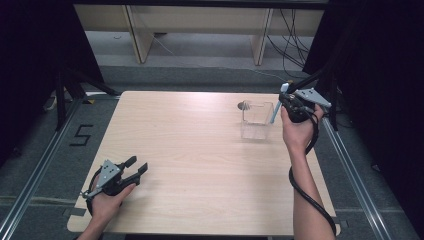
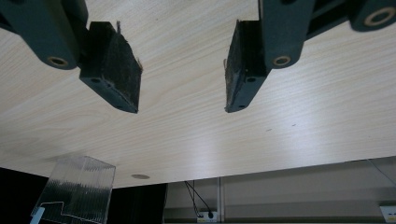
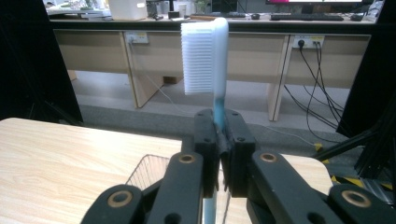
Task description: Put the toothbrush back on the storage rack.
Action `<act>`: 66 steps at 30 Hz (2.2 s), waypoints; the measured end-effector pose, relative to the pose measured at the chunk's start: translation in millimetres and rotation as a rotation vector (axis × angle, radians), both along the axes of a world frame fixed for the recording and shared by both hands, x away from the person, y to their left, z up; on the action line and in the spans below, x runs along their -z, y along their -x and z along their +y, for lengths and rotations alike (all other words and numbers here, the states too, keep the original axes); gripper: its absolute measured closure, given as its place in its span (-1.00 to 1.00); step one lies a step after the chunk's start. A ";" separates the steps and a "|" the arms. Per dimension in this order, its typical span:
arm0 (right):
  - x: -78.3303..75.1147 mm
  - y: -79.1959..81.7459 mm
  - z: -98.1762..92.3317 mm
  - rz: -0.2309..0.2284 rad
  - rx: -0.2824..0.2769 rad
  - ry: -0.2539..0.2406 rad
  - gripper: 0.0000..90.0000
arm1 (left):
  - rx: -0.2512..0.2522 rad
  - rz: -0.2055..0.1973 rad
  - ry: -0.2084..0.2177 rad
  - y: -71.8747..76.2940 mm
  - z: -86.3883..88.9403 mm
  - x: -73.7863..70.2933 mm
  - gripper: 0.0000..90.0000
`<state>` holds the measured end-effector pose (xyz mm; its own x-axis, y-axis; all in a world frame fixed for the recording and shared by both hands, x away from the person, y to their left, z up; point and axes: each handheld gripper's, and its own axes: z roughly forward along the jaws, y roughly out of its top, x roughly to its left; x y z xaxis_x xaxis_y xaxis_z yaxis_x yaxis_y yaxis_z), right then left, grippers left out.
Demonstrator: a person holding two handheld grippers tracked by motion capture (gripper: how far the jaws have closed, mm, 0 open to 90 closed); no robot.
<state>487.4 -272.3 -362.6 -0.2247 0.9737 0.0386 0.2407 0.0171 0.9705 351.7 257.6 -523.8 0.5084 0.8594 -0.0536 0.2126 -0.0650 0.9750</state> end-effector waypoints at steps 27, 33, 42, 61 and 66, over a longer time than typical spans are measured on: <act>24.0 -7.6 -1.4 0.066 0.002 -0.015 0.92 | 0.003 -0.011 0.022 -1.2 0.0 1.0 -0.01; 27.7 -7.0 -0.8 0.072 0.009 -0.022 0.92 | -0.005 -0.014 0.021 -0.9 -0.8 1.1 -0.01; 34.5 -7.3 -0.6 0.079 0.011 -0.020 0.92 | 0.004 -0.010 0.016 -0.4 -0.7 0.8 0.00; 45.1 -8.5 0.0 0.088 0.009 -0.021 0.92 | 0.000 0.003 0.010 1.2 0.0 0.0 0.00; 46.2 -8.6 0.9 0.094 0.013 -0.027 0.92 | 0.001 0.003 0.013 1.2 0.1 0.1 0.00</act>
